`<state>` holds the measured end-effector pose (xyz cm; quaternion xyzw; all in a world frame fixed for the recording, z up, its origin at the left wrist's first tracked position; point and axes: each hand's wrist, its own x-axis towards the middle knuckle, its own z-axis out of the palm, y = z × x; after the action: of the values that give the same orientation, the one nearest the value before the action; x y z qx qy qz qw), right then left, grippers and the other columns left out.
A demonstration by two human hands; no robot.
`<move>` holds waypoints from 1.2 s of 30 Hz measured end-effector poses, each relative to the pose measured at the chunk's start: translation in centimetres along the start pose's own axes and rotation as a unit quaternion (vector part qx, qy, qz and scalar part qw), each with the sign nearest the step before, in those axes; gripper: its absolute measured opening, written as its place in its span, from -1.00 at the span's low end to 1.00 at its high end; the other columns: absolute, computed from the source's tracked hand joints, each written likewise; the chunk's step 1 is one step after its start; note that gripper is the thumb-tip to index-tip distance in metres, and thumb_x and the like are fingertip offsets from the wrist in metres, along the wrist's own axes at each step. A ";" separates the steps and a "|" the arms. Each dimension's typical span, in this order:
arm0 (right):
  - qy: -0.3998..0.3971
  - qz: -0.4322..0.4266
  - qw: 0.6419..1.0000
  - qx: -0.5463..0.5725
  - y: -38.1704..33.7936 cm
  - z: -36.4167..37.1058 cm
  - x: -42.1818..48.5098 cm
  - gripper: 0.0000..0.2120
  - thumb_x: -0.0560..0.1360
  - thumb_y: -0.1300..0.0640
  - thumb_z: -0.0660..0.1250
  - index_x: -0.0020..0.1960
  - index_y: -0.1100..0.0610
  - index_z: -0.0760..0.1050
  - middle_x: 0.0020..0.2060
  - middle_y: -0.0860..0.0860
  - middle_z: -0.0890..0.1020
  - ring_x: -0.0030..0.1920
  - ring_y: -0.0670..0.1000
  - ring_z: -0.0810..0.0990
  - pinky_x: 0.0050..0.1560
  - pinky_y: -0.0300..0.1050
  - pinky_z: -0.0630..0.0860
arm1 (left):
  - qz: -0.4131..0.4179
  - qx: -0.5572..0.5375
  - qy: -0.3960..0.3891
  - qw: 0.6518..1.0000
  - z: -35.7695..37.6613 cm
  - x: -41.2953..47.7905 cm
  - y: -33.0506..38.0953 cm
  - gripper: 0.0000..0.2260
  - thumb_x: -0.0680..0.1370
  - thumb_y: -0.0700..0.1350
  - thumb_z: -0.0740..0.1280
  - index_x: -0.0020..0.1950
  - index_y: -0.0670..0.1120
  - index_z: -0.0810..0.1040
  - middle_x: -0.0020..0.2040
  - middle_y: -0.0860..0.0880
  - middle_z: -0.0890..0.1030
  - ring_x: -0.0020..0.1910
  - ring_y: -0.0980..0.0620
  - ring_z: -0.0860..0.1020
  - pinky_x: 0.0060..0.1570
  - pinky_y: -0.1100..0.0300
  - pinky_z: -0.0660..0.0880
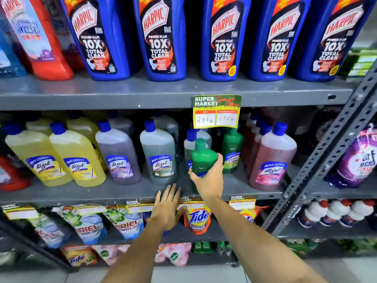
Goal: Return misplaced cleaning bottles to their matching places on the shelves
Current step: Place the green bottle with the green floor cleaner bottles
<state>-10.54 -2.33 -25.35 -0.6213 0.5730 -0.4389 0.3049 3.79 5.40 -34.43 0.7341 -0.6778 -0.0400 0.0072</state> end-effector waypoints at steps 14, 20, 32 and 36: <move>0.063 0.031 0.998 0.004 3.2 -5.4 3.3 -0.06 0.20 0.00 0.62 0.39 -0.06 0.11 0.21 0.08 0.44 0.18 0.19 0.52 0.15 0.17 0.52 | 0.014 -0.056 0.020 0.998 0.3 -0.3 -0.2 -0.22 0.45 0.37 -0.32 0.58 0.00 -0.09 0.60 -0.03 -0.09 0.56 0.00 -0.16 0.48 -0.04 -0.22; 0.077 0.032 0.996 -0.003 4.7 -7.9 4.4 -0.06 0.20 -0.04 0.62 0.39 -0.08 0.11 0.23 0.03 0.45 0.19 0.16 0.52 0.12 0.16 0.52 | 0.008 -0.058 0.023 0.998 0.0 -0.5 0.1 -0.22 0.45 0.37 -0.32 0.58 0.00 -0.07 0.60 -0.02 -0.09 0.55 0.02 -0.16 0.49 -0.04 -0.21; 0.021 0.036 0.999 0.003 5.3 -8.1 4.9 0.10 0.17 0.10 0.67 0.44 -0.18 0.00 0.32 0.03 0.44 0.24 0.16 0.53 0.25 0.15 0.48 | 0.001 -0.057 0.030 0.998 0.2 -0.5 0.3 -0.40 0.62 0.24 -0.05 0.58 -0.02 -0.07 0.60 -0.03 -0.09 0.56 -0.01 -0.15 0.48 -0.05 -0.23; 0.009 0.038 0.999 0.007 5.2 -7.6 5.2 0.10 0.18 0.06 0.67 0.46 -0.17 0.00 0.36 0.00 0.45 0.28 0.14 0.52 0.29 0.15 0.46 | 0.001 -0.061 0.032 0.998 0.4 -0.4 0.3 -0.40 0.61 0.25 -0.09 0.58 -0.01 -0.07 0.60 -0.03 -0.08 0.56 0.00 -0.16 0.48 -0.04 -0.24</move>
<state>-19.91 -7.27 -25.67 -0.5929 0.5963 -0.4361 0.3205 3.48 5.79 -34.75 0.7326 -0.6741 -0.0578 0.0739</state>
